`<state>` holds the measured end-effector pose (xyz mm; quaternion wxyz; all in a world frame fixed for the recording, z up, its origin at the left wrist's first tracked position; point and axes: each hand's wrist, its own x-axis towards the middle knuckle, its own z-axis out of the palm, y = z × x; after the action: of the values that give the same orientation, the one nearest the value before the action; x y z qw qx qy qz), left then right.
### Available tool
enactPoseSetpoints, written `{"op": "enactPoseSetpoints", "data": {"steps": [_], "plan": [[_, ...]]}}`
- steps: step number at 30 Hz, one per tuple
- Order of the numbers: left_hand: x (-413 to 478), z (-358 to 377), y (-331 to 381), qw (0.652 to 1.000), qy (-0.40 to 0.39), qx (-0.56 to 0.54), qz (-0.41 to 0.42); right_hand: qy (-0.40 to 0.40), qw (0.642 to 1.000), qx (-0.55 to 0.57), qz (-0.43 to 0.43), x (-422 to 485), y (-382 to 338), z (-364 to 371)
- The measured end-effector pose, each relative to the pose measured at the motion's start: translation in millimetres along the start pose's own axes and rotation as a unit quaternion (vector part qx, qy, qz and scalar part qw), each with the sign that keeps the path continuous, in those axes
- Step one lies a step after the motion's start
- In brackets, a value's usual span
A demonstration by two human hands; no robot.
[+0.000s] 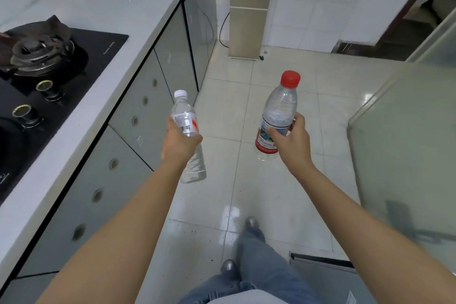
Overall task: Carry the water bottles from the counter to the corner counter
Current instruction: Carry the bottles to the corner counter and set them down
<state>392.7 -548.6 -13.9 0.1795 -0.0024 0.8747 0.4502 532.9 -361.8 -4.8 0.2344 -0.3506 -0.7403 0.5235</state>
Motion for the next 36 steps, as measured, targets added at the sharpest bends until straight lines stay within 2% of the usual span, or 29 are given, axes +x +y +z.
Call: {"op": "enactPoseSetpoints", "data": {"steps": [7, 23, 29, 36], "plan": [[54.7, 29.2, 30.1, 1.000, 0.006, -0.013, -0.001, 0.003, 1.000, 0.020, -0.003, 71.4, 9.9, 6.2], [218.4, 118.5, 155.4, 0.999, 0.006, -0.034, -0.031, -0.030, 0.999, 0.026, 0.006, 306.2, 9.3, 9.8], [286.1, 129.9, 187.9, 0.999, 0.014, -0.038, -0.024, -0.027, 0.999, 0.024, 0.009, 373.5, 1.1, 28.8], [402.5, 145.5, 233.0, 0.998, -0.028, -0.051, 0.008, -0.021, 1.000, 0.007, 0.010, 470.4, -16.0, 76.1]]}}
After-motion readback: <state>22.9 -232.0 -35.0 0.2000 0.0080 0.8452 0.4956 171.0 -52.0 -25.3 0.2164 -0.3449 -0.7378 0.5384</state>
